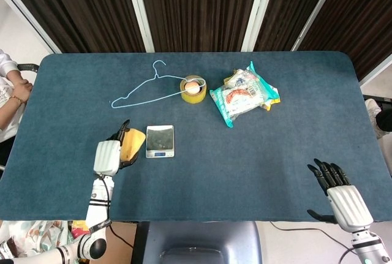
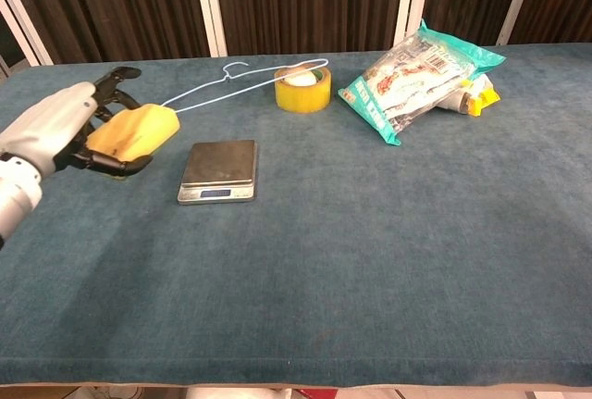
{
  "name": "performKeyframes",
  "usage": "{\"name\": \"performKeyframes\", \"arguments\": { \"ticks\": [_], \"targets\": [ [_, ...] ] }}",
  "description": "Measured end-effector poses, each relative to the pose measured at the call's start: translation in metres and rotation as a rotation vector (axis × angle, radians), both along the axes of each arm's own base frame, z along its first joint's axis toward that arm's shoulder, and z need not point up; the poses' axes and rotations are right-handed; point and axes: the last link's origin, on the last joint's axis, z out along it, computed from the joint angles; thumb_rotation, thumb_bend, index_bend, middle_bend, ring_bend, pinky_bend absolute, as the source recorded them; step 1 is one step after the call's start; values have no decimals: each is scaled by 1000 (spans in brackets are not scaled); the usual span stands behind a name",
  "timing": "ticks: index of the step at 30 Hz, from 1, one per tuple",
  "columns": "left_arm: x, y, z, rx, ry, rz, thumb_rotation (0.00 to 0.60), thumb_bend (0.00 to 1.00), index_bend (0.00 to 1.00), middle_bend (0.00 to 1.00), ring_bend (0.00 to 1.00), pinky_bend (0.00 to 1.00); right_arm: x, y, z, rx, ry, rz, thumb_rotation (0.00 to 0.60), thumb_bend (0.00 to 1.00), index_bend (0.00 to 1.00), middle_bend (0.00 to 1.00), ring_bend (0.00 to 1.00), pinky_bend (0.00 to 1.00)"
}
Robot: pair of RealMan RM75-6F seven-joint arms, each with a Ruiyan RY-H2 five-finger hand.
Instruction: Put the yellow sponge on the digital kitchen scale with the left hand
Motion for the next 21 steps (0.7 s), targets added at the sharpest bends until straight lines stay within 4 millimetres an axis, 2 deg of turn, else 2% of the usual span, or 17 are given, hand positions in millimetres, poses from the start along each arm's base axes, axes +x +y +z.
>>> {"name": "performKeyframes", "arguments": {
  "ticks": [5, 8, 14, 21],
  "targets": [
    [26, 15, -22, -20, 29, -14, 600, 284, 0, 266, 510, 626, -2, -2, 2, -1, -7, -9, 600, 195, 0, 0, 0, 0],
    [33, 23, -35, -25, 64, -9, 600, 284, 0, 263, 446, 559, -3, -3, 4, -1, -12, -16, 600, 195, 0, 0, 0, 0],
    [36, 35, -52, -14, 133, 1, 600, 290, 0, 254, 348, 458, -5, -3, 7, -1, -16, -23, 600, 195, 0, 0, 0, 0],
    [38, 39, -60, -17, 141, 8, 600, 288, 0, 222, 224, 357, -4, -1, 8, -1, -19, -18, 600, 195, 0, 0, 0, 0]
  ]
}}
